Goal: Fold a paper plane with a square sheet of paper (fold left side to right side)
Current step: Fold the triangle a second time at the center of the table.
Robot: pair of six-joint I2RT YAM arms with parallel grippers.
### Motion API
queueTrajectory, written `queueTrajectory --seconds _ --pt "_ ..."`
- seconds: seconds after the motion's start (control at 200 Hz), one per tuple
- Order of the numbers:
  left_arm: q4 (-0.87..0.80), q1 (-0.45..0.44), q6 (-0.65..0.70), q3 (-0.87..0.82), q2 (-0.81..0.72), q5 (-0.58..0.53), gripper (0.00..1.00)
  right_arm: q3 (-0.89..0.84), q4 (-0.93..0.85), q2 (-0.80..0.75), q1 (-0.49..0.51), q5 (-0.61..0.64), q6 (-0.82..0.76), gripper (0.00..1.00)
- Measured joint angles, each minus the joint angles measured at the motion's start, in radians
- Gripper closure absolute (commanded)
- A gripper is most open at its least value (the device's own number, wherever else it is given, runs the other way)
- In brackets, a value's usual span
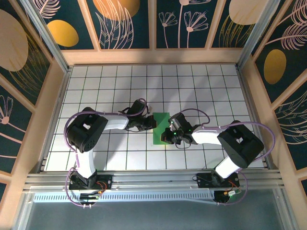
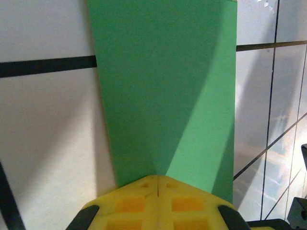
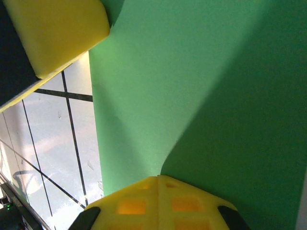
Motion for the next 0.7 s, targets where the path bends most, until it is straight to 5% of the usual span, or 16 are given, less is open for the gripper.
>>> queueTrajectory --seconds 0.415,0.701 --pt "-0.021 0.000 0.003 0.016 0.005 -0.015 1.00 0.048 -0.106 -0.036 -0.001 -0.005 -0.001 0.71" --pt "-0.021 -0.002 0.008 0.017 0.006 -0.015 1.00 0.027 -0.206 -0.195 -0.122 -0.022 -0.039 0.61"
